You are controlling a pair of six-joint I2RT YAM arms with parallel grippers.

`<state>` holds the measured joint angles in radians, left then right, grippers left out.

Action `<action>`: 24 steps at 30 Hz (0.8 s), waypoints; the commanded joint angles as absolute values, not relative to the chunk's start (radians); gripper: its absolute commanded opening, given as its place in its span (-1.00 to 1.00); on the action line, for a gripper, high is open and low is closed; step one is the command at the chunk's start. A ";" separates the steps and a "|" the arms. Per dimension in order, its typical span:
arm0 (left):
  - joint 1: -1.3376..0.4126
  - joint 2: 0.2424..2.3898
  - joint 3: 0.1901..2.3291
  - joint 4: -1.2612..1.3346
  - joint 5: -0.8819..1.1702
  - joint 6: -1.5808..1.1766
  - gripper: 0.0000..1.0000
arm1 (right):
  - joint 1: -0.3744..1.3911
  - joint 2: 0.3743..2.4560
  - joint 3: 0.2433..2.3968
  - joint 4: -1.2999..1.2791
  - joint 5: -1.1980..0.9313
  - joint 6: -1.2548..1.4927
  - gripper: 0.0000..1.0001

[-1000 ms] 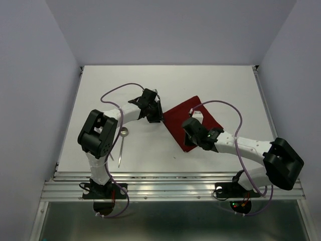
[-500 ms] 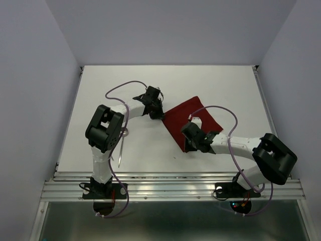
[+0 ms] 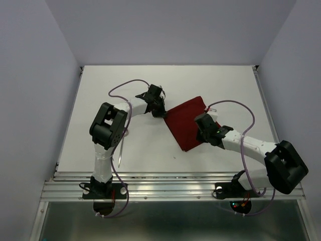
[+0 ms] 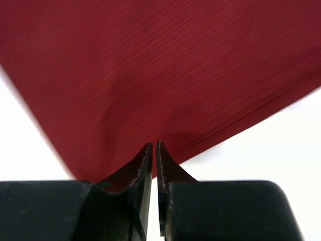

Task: Fold the napkin into a case and place the utensils inside
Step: Smooth out the lower triangle-folded napkin at the center of the board.

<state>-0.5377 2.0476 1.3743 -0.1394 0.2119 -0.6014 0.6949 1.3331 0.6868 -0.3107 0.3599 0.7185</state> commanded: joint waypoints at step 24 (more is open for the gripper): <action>-0.676 1.985 1.385 -0.233 0.127 -0.552 -1.00 | 0.187 1.563 0.790 -0.192 0.261 0.523 -0.72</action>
<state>-0.6743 1.9774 1.3743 -0.2222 0.1318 -0.5713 0.1947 1.5249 0.7677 -0.2436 0.2905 0.5270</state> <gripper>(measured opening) 0.025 0.153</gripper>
